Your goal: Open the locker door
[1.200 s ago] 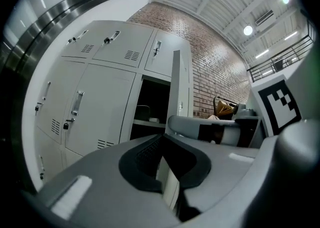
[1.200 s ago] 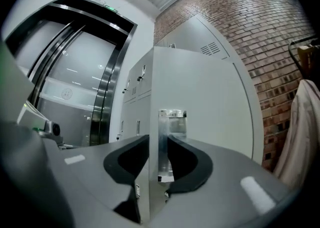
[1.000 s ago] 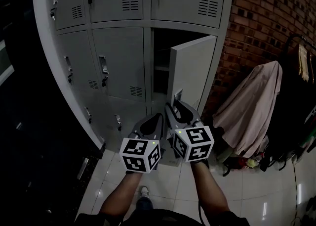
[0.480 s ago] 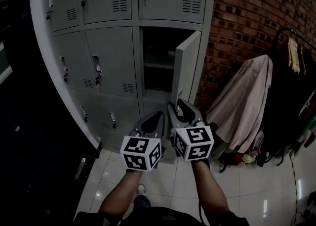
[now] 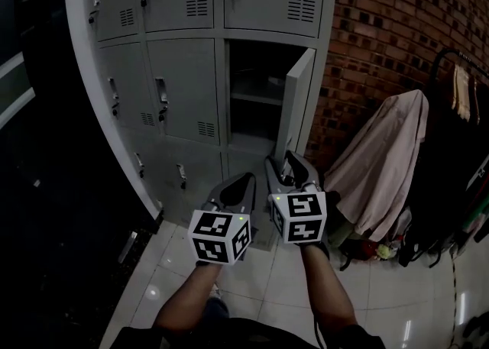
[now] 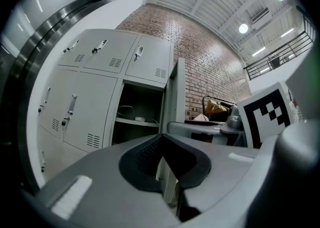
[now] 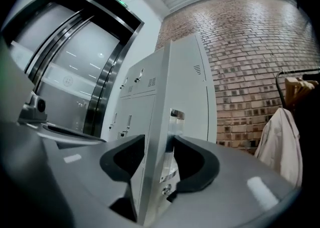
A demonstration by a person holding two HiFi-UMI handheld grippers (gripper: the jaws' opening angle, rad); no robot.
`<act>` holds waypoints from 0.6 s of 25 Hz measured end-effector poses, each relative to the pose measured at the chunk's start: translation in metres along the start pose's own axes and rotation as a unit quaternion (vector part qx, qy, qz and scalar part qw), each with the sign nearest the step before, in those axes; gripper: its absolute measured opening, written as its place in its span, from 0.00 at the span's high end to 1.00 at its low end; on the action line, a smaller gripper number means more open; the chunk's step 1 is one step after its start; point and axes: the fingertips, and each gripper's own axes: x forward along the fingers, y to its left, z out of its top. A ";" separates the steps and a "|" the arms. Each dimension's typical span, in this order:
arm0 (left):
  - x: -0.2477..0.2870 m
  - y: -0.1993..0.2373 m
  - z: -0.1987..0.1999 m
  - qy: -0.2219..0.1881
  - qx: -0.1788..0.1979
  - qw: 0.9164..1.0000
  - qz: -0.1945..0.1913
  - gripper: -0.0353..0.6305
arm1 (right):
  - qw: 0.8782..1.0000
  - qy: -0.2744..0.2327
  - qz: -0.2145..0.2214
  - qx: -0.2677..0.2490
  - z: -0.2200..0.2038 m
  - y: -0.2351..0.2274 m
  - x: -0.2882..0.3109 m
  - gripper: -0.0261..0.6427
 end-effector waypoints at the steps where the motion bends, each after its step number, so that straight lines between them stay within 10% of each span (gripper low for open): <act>1: -0.002 -0.002 -0.001 0.003 0.001 1.000 0.002 0.94 | 1.000 0.002 0.001 -0.003 0.000 0.000 -0.001 0.72; 15: -0.031 0.002 0.002 0.010 0.006 0.999 0.031 0.94 | 0.999 0.001 -0.021 -0.027 0.003 0.003 -0.002 0.54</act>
